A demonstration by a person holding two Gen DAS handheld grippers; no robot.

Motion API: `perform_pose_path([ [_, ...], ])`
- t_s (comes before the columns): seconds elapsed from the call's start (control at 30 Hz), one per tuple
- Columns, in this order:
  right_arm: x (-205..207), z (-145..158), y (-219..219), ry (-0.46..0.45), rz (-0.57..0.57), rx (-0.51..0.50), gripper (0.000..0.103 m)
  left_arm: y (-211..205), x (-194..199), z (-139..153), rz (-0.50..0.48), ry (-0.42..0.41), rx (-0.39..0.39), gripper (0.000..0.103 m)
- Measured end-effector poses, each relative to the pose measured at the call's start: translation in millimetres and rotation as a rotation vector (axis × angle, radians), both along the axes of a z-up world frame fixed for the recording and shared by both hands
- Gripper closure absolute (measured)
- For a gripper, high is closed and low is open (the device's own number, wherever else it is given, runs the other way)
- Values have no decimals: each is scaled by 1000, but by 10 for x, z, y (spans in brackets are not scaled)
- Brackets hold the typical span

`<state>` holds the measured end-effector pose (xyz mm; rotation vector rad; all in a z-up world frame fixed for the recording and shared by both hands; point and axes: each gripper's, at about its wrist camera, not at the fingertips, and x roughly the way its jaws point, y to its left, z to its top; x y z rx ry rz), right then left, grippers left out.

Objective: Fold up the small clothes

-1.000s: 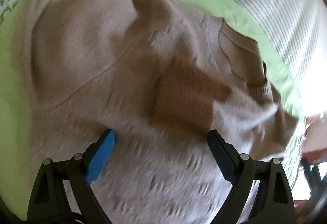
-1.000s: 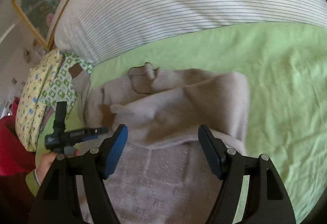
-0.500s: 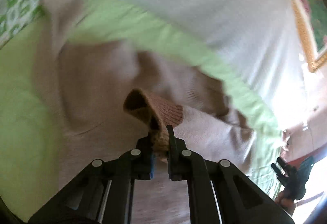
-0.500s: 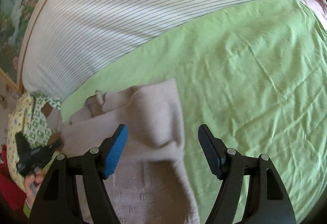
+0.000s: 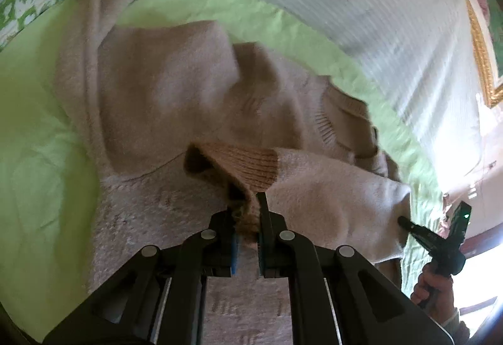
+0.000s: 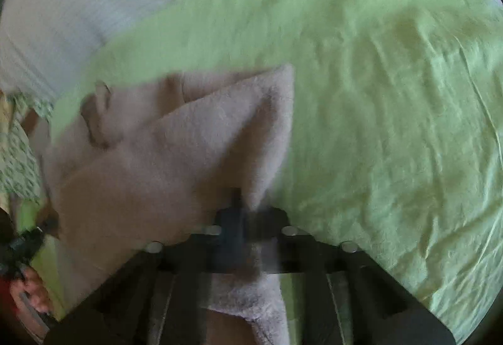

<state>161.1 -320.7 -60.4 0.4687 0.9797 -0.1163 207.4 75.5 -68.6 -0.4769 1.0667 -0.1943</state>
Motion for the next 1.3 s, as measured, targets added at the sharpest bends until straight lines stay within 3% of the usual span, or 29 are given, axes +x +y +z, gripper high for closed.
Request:
perform_pose_path([
  [0.13, -153, 249, -264, -50, -72, -24, 96, -234, 70, 31, -74, -34, 15, 95],
  [0.37, -98, -84, -257, 51, -87, -32, 94, -246, 163, -323, -112, 6, 125, 94],
  [0.5, -201, 4, -219, 47, -150, -35, 76, -201, 77, -304, -141, -3, 152, 92],
  [0.63, -400, 202, -144, -17, -170, -16, 65, -50, -47, -239, -130, 10, 147, 79],
  [0.77, -625, 445, 44, -94, -151, 26, 63, 284, -128, -8, -55, -15, 114, 72],
  [0.9, -656, 579, 423, -124, -80, 39, 61, 735, -6, 208, 61, -28, 99, 47],
  [0.97, -649, 609, 574, -129, -45, 45, 60, 988, 138, 284, 133, -20, 110, 43],
  [1.03, -654, 587, 701, -124, -10, 65, 60, 1230, 282, 331, 207, -3, 127, 27],
  [1.3, -729, 510, 1050, -76, 67, 77, 60, 2046, 1017, 386, 434, 41, 141, 26],
])
